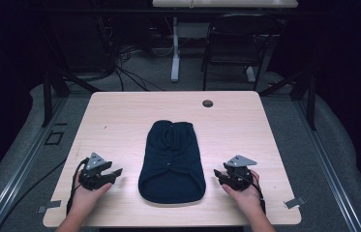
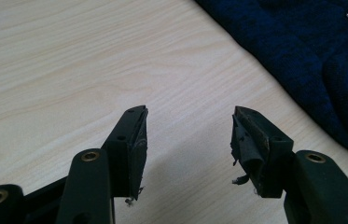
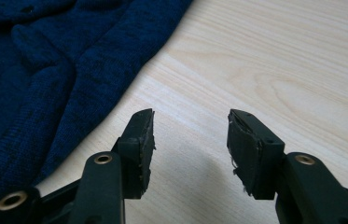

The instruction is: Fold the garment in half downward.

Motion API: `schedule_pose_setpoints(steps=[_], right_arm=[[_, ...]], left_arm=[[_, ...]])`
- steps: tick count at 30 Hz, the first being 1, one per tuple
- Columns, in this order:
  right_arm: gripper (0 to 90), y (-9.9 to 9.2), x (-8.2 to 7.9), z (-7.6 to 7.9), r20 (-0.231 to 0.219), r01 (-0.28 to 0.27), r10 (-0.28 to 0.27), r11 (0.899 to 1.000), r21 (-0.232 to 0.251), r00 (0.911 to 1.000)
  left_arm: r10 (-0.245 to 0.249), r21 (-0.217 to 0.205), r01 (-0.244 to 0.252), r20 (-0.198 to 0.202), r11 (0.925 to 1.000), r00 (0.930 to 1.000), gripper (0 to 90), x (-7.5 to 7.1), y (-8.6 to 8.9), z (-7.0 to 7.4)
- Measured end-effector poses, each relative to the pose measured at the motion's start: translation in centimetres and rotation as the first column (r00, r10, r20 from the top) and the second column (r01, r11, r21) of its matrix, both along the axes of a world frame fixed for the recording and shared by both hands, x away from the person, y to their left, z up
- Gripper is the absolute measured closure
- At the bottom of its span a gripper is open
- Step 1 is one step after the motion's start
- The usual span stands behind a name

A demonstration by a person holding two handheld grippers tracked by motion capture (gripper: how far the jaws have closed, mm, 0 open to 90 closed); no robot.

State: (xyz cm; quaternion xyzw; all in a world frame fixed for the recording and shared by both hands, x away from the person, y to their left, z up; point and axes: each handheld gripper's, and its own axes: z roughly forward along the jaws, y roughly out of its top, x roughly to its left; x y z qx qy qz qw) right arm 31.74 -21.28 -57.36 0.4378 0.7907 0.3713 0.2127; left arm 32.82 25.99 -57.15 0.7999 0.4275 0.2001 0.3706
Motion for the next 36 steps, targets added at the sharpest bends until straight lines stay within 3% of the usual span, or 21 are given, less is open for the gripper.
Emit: schedule_pose_setpoints(steps=[4, 13, 17, 22, 28, 31, 36], right_arm=[[52.8, -0.2, 0.0, 0.2, 0.003, -0.003, 0.003, 1.000, -0.001, 1.0000], [57.6, -0.4, 0.3, 0.4, -0.019, -0.020, 0.020, 1.000, -0.004, 0.9996], [57.4, -0.4, 0.4, 0.7, -0.036, -0.051, 0.051, 0.999, -0.001, 0.9981], [55.7, -0.1, 0.7, 1.1, -0.089, -0.099, 0.098, 0.995, -0.012, 0.9912], [55.5, 0.9, 1.5, 2.4, -0.079, -0.117, 0.115, 0.993, -0.021, 0.9902], [58.5, 1.9, 3.1, 3.0, -0.102, -0.166, 0.159, 0.984, -0.061, 0.9820], [60.1, 3.3, 4.7, 4.3, -0.102, -0.213, 0.205, 0.974, -0.074, 0.9735]], left_arm=[[0.001, -0.002, -0.001, -0.007, 1.0000, 1.0000, 50.5, -0.1, 0.1, 0.1], [-0.006, -0.046, 0.005, -0.020, 0.9989, 0.9998, 51.9, -0.4, 0.4, 0.3], [-0.020, -0.074, 0.018, -0.031, 0.9971, 0.9993, 53.8, -0.4, 0.4, 0.4], [-0.031, -0.104, 0.026, -0.046, 0.9942, 0.9985, 55.7, 0.0, 0.2, 0.8], [-0.060, -0.118, 0.051, -0.069, 0.9916, 0.9958, 55.4, 1.3, -0.6, 1.6], [-0.064, -0.131, 0.053, -0.076, 0.9899, 0.9951, 54.6, 2.5, -1.2, 2.1], [-0.086, -0.118, 0.078, -0.066, 0.9899, 0.9941, 58.4, 4.5, -2.3, 3.3]])
